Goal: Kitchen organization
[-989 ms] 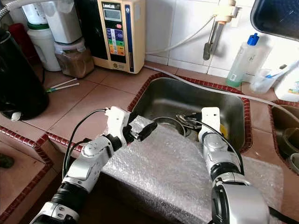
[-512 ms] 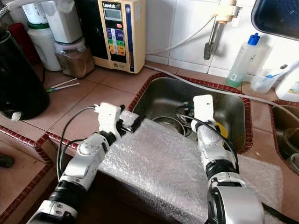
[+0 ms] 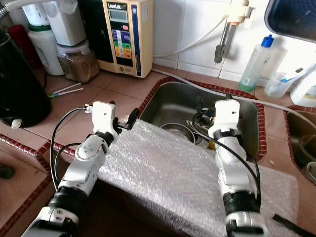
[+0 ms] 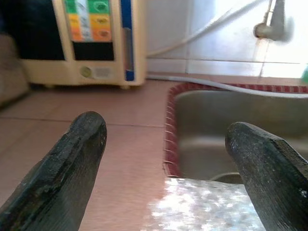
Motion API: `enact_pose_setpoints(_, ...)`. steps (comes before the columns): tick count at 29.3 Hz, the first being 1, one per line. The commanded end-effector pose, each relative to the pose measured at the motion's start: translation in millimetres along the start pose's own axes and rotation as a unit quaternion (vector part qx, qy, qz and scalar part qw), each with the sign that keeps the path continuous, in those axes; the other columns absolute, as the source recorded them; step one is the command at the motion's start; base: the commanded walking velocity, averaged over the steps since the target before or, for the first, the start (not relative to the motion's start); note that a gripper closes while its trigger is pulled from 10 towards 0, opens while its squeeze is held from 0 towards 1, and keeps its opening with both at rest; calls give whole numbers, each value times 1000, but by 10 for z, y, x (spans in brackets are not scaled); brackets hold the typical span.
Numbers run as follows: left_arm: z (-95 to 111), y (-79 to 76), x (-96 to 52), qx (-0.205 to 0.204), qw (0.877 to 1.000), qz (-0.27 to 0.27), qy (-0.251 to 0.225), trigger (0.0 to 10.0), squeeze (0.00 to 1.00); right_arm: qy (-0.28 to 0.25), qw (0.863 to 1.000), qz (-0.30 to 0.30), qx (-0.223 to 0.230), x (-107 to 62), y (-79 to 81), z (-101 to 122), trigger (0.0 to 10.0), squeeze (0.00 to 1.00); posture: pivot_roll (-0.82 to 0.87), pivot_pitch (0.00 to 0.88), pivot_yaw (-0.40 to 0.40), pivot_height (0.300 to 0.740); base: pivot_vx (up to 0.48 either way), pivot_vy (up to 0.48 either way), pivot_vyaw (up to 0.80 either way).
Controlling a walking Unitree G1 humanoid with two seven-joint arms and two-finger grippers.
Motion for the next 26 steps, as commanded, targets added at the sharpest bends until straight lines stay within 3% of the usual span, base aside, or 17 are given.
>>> enact_pose_setpoints(1,68,41,-22,15,1000,11,-9,10000,1000,-12,1000,-3,2,-28,-1,125,10000,1000,-32,0,40,740,0,0,0)
enact_pose_setpoints(4,134,57,-93,23,999,12,-26,10000,1000,-16,1000,-6,10,-146,26,221,10000,1000,-40,0,41,740,0,0,0)
enact_pose_setpoints(5,104,103,-163,45,999,16,-24,10000,1000,-13,1000,-7,13,-230,39,283,10000,1000,-52,0,46,740,0,0,0)
enact_pose_setpoints(9,28,173,-207,43,999,27,-10,10000,1000,-18,1000,14,-3,-279,60,354,10000,1000,-61,0,50,740,0,0,0)
enact_pose_setpoints(10,-18,243,-236,49,998,43,5,10000,0,-19,999,29,-8,-314,47,410,10000,1000,-68,0,54,740,0,0,0)
enact_pose_setpoints(15,-12,328,-288,49,997,60,30,10000,0,-19,998,49,-34,-378,-39,490,10000,1000,-75,0,76,740,0,0,0)
enact_pose_setpoints(20,-62,394,-383,19,997,59,50,10000,0,21,997,59,-50,-547,-123,369,10000,1000,-68,0,101,740,0,0,0)
enact_pose_setpoints(21,-76,395,-387,16,996,62,55,10000,0,28,997,56,-52,-559,-126,352,10000,910,-55,0,84,740,0,0,0)
enact_pose_setpoints(22,-90,375,-384,10,996,63,61,10000,0,38,997,53,-46,-566,-123,321,10000,522,-28,0,59,740,0,0,0)
enact_pose_setpoints(23,-90,375,-384,10,996,63,61,10000,0,38,997,53,-46,-566,-123,321,10000,522,-28,0,59,740,0,0,0)
enact_pose_setpoints(25,-71,336,-366,15,996,61,60,10000,0,59,997,41,-33,-551,-115,257,10000,0,-11,0,38,740,0,0,-262)
enact_pose_setpoints(26,-35,347,-359,8,996,63,56,10000,0,70,996,32,-35,-513,-73,220,10000,0,-3,0,13,740,0,0,-675)
Point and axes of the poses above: a point about 5 cm out from each wrist's last joint towards the gripper, its own x axis pointing out of the wrist towards the gripper, its own z axis along the axis of the wrist's last joint, y = z × x, the point moved 4 cm from there along x, pointing out of the wrist towards the gripper, and after that the axes turned 11 degrees about -x, right-handed, at the moved point
